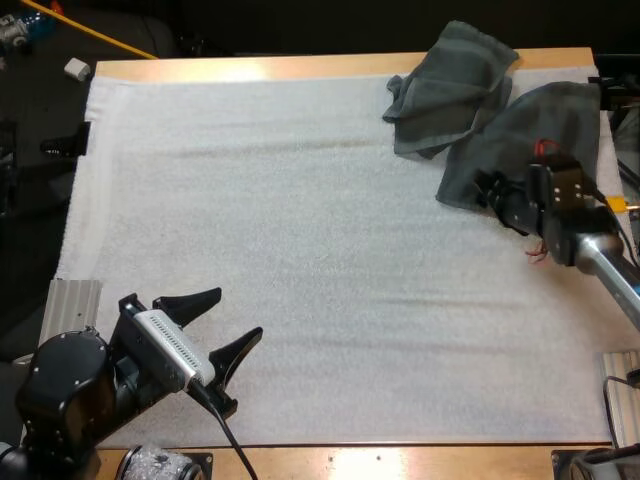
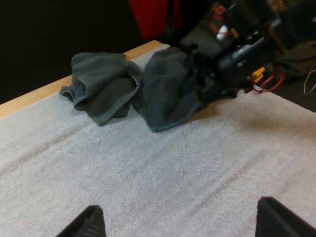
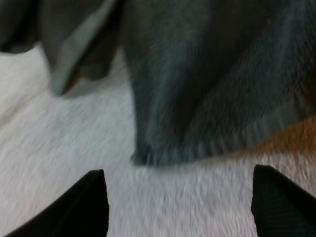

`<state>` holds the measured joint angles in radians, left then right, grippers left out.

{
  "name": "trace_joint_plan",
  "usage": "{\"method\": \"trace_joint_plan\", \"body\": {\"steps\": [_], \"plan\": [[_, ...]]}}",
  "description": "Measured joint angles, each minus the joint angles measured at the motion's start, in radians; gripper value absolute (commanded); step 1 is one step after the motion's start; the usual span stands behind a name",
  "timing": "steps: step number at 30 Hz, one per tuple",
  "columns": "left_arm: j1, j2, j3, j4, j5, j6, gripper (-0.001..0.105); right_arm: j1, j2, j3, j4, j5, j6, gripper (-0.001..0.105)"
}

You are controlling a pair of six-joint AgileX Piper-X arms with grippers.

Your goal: Pick towel from pile, fold and stack

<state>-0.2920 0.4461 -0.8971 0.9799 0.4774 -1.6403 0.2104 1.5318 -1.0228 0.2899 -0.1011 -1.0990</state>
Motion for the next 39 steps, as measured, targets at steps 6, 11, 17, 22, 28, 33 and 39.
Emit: {"method": "trace_joint_plan", "body": {"steps": [6, 11, 17, 22, 28, 33, 39], "plan": [[0.0, 0.0, 0.0, 0.0, 0.002, -0.004, 0.061, -0.004, 0.156, -0.076, -0.055, 0.037, 0.067, 0.06], [0.0, 0.0, 0.0, 0.0, 0.006, -0.005, 0.061, -0.013, 0.263, -0.143, -0.077, 0.069, 0.105, 0.06], [0.0, 0.0, 0.0, 0.003, 0.007, -0.005, 0.061, -0.02, 0.316, -0.185, -0.096, 0.066, 0.115, 0.058], [0.0, 0.0, 0.0, 0.004, 0.012, -0.005, 0.061, -0.017, 0.342, -0.22, -0.108, 0.039, 0.123, 0.023], [0.0, 0.0, 0.0, 0.004, 0.015, -0.005, 0.06, -0.015, 0.349, -0.228, -0.106, 0.001, 0.124, 0.001], [0.0, 0.0, 0.0, 0.004, 0.015, -0.005, 0.06, -0.012, 0.317, -0.228, -0.075, -0.021, 0.06, 0.001], [0.0, 0.0, 0.0, 0.004, 0.015, -0.005, 0.06, 0.003, 0.128, -0.234, -0.038, 0.0, -0.161, 0.005]]}}
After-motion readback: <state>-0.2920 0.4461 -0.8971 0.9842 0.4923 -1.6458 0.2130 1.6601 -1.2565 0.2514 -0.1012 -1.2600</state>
